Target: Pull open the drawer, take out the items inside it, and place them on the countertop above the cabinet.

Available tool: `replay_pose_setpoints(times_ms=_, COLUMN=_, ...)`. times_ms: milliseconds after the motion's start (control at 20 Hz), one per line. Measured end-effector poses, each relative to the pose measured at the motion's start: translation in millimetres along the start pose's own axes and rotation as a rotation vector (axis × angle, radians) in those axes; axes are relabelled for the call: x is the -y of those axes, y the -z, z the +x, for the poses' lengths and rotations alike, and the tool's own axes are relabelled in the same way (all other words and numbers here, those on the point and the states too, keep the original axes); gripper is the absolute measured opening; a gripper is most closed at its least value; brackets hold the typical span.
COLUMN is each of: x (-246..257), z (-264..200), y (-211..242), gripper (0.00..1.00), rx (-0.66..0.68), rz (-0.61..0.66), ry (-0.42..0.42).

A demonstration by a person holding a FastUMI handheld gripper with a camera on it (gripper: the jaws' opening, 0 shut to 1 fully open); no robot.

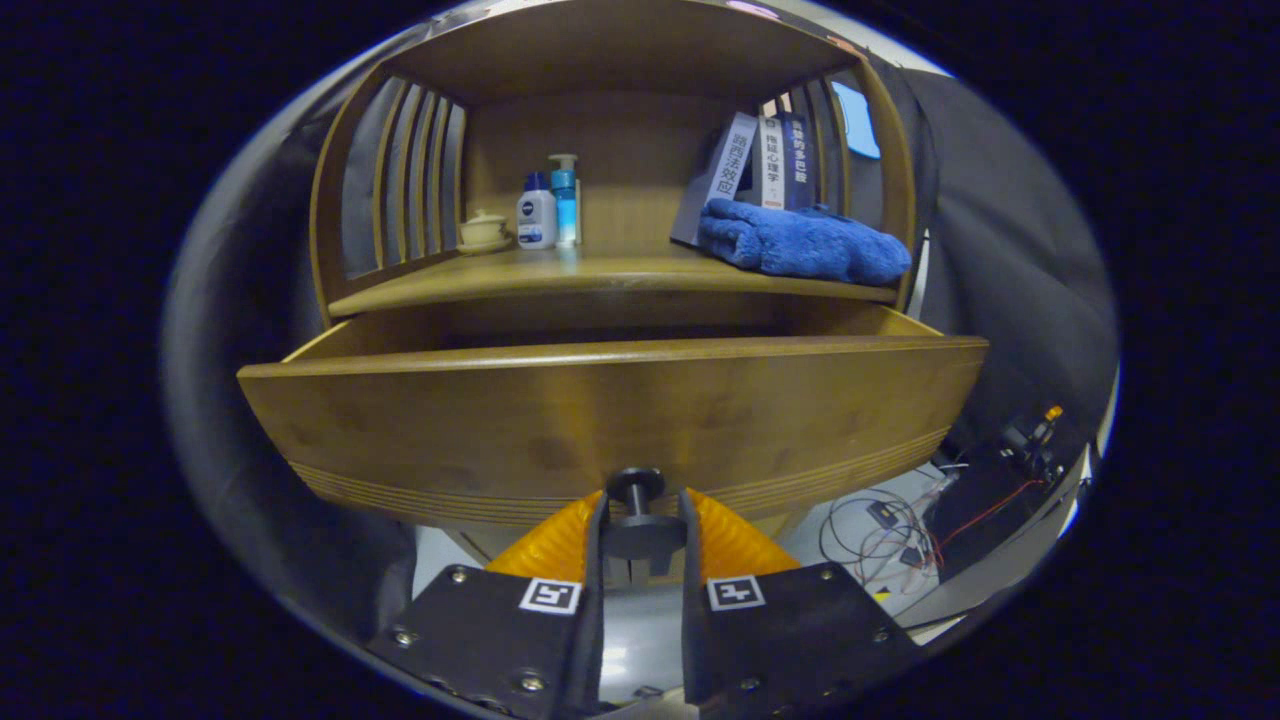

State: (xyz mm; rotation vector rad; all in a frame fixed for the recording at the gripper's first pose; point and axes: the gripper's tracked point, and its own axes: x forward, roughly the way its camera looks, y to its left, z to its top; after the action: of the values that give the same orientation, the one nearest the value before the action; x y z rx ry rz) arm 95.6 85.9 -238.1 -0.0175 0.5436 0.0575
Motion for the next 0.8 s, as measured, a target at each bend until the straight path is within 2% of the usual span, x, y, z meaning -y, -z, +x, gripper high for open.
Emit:
replay_pose_setpoints(times_ms=350, x=14, z=-51, y=41, gripper=0.32, rx=-0.089, rz=-0.014, ry=0.046)
replay_pose_setpoints(times_ms=400, x=15, z=-55, y=37, gripper=0.32, rx=-0.064, rz=0.007, ry=0.05)
replay_pose_setpoints(times_ms=800, x=13, z=-52, y=39, gripper=0.31, rx=-0.026, rz=0.042, ry=0.02)
